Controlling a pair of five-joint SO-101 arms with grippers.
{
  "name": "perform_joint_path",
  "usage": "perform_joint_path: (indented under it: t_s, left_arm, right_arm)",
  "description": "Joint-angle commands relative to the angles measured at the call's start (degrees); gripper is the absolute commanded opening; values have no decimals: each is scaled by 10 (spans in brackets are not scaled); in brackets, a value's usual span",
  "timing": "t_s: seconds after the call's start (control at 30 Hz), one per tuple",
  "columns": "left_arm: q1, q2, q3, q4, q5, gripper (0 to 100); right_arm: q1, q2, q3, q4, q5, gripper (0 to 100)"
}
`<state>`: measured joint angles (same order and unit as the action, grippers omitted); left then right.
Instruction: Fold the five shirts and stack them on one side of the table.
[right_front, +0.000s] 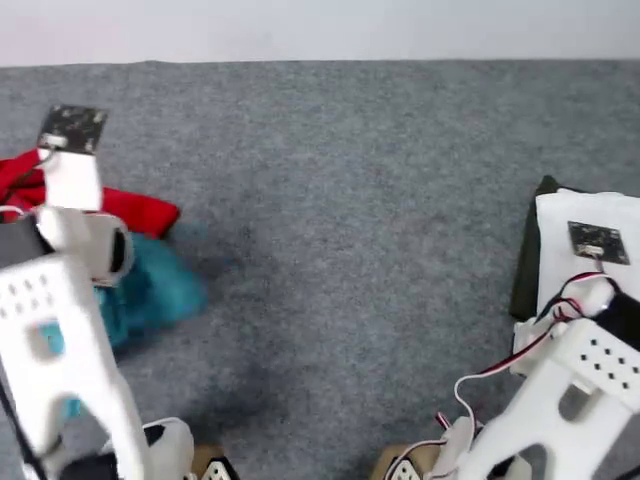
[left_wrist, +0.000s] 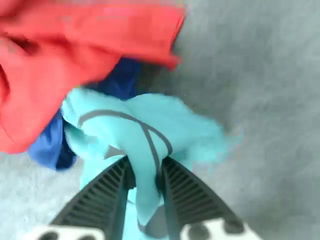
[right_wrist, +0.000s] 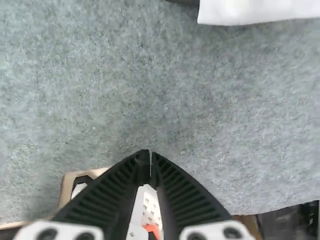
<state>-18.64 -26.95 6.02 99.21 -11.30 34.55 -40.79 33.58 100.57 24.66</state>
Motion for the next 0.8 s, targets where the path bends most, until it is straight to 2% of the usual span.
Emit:
perform_joint_path:
  t_s: [0.0,0.1,0.23,0.43,0.67,0.77]
  left_arm:
    - [89,-96,-21,11,62,5]
    - [149,-123,-21,11,77,5]
    - [230,-134,-29,11,75,5]
    - [336,-130,-90,-34,16,5]
    - [352,-73,-143,-126,11,5]
    - [348,-33,-145,-138,11,5]
  right_arm:
    - [-4,-24,-4,23,43,9]
    - [-2,-38,-4,24,73,9]
    - [-5,-62,-4,24,77,9]
    - [-1,-77,17,25,76,9]
    - [-5,-109,25,22,78,9]
    - [-5,-116,25,22,78,9]
